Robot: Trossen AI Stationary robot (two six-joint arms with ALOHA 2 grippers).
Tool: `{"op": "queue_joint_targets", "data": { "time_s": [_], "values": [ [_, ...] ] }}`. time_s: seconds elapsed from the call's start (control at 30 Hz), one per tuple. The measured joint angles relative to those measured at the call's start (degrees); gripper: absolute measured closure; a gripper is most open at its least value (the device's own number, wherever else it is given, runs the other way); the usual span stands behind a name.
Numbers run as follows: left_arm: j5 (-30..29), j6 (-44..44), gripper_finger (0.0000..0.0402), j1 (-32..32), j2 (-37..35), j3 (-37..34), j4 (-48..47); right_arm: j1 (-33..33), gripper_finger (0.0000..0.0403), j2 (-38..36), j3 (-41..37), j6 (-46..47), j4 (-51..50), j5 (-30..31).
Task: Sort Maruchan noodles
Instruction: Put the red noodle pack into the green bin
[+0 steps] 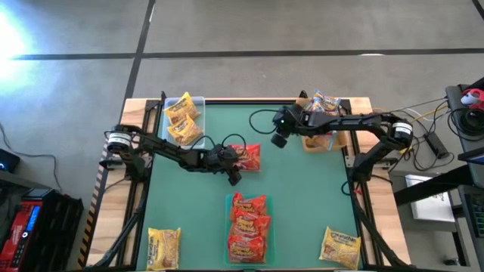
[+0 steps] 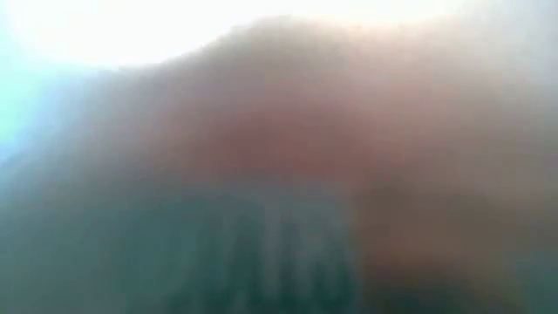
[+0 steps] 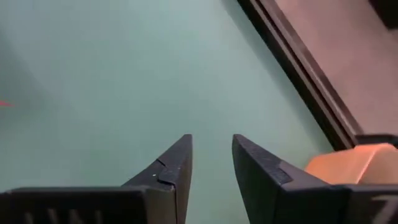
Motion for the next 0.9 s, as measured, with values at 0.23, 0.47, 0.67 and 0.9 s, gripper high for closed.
{"op": "queue_joint_targets", "data": {
  "time_s": [0.23, 0.47, 0.67, 0.9],
  "values": [
    [-0.6, -0.1, 0.0235, -1.5, 0.0, -0.2, -0.1, -1.3, 0.0291, 0.1, 1.5, 1.7, -0.8, -6.5],
    [-0.6, -0.5, 0.0235, -2.8, 0.0, -0.2, -0.4, -3.8, 0.0255, 0.1, 3.2, 7.0, -1.1, -17.2],
    [-1.4, -1.3, 0.0235, -3.7, 0.0, -0.4, -0.4, -3.9, 0.0243, 0.1, 3.3, 13.3, 0.3, -21.3],
    [-2.5, -1.5, 0.0235, -4.6, 0.0, -1.4, 0.4, -3.9, 0.0252, 0.3, 3.8, 11.8, 0.8, -22.4]
  ]
}}
